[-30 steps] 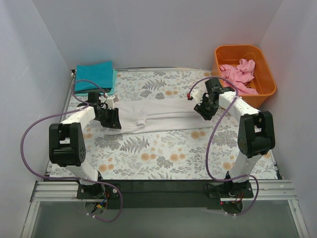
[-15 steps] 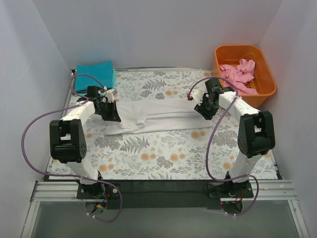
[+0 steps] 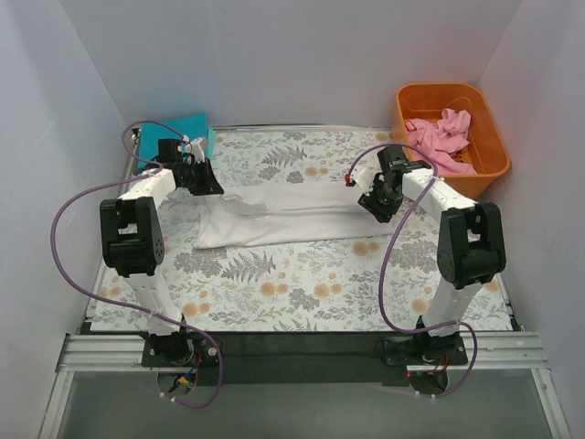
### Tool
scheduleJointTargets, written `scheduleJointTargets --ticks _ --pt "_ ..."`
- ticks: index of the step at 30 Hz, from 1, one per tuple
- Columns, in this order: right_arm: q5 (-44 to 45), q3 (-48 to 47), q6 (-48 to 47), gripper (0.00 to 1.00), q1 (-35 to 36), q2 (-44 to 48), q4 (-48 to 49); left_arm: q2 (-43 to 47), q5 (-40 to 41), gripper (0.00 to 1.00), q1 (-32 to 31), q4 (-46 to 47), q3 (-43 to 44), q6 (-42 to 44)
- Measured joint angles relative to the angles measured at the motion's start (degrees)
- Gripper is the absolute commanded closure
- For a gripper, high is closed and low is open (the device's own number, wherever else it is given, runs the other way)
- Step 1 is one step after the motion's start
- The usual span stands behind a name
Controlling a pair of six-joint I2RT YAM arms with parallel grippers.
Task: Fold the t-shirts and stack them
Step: Fold the tshirt
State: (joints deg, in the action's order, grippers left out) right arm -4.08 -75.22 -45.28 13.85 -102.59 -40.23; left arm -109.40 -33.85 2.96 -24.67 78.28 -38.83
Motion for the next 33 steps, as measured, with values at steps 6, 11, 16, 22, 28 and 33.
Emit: scheduleJointTargets --ticks 6,11,16,22,28,33 --pt "-0.2 0.0 0.1 0.57 0.0 0.0 0.0 -1.9 0.7 0.75 1.1 2.5 0.6 -2.6" --pt "-1.1 -0.1 0.5 0.58 0.0 0.0 0.0 -0.8 1.1 0.67 1.5 4.2 1.4 -2.6" --pt "-3.9 -2.3 2.0 0.63 0.0 -1.9 -0.3 5.4 -1.1 0.68 1.4 4.3 -3.5 -2.1" --pt "-6.9 -9.8 6.0 0.64 0.0 -11.0 0.9 7.6 -3.0 0.68 -0.3 6.8 -9.5 -4.6" --pt "-5.6 -12.2 7.6 0.64 0.0 -16.0 3.5 0.8 1.7 0.68 -1.9 7.3 -11.1 -6.4" --pt "-4.1 -3.7 6.5 0.63 0.1 -10.5 8.1 -1.8 3.7 0.68 -1.8 7.6 -10.0 -5.6"
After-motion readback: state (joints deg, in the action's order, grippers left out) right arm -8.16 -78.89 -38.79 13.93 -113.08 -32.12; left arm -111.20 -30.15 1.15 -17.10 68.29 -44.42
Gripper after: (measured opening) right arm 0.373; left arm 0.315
